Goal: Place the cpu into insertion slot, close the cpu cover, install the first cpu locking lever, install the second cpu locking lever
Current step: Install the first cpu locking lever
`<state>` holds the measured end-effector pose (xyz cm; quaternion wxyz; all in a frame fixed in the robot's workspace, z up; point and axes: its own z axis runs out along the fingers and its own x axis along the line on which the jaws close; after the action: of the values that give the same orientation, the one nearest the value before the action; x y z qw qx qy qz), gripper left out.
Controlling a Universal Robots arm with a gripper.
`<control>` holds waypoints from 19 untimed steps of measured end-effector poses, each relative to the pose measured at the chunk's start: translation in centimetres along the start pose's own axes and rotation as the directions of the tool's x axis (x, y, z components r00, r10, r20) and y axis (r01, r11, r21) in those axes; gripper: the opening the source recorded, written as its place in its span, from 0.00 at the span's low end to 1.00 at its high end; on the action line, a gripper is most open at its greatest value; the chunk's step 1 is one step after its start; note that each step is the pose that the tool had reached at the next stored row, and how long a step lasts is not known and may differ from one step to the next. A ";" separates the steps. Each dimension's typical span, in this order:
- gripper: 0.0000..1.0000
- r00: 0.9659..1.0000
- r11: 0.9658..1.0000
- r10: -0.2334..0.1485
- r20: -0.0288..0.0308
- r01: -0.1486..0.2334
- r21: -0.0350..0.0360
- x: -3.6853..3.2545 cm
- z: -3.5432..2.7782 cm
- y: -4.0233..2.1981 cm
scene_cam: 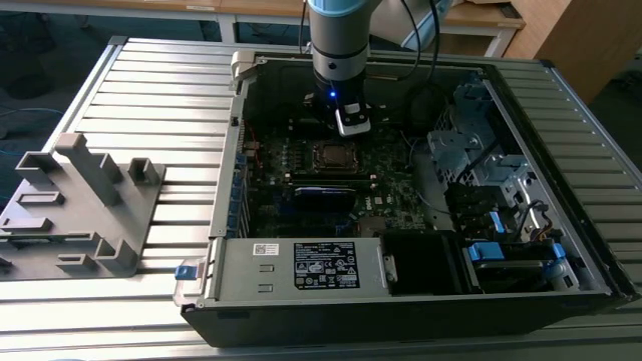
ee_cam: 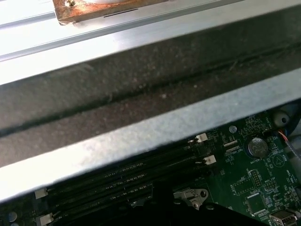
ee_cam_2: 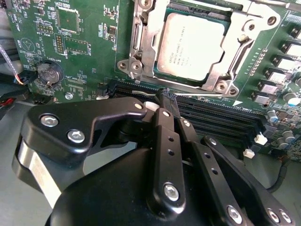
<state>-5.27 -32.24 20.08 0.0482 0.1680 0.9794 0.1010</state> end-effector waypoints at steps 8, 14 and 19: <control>0.11 1.000 1.000 -0.002 0.008 0.002 -0.003 0.15 0.08 -0.04; 0.11 1.000 1.000 -0.004 0.022 0.004 -0.008 0.16 0.22 -0.07; 0.11 1.000 1.000 -0.004 0.023 0.005 -0.009 0.21 0.24 -0.08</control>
<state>-5.46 -32.19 19.82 0.0606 0.1668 0.9787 0.1031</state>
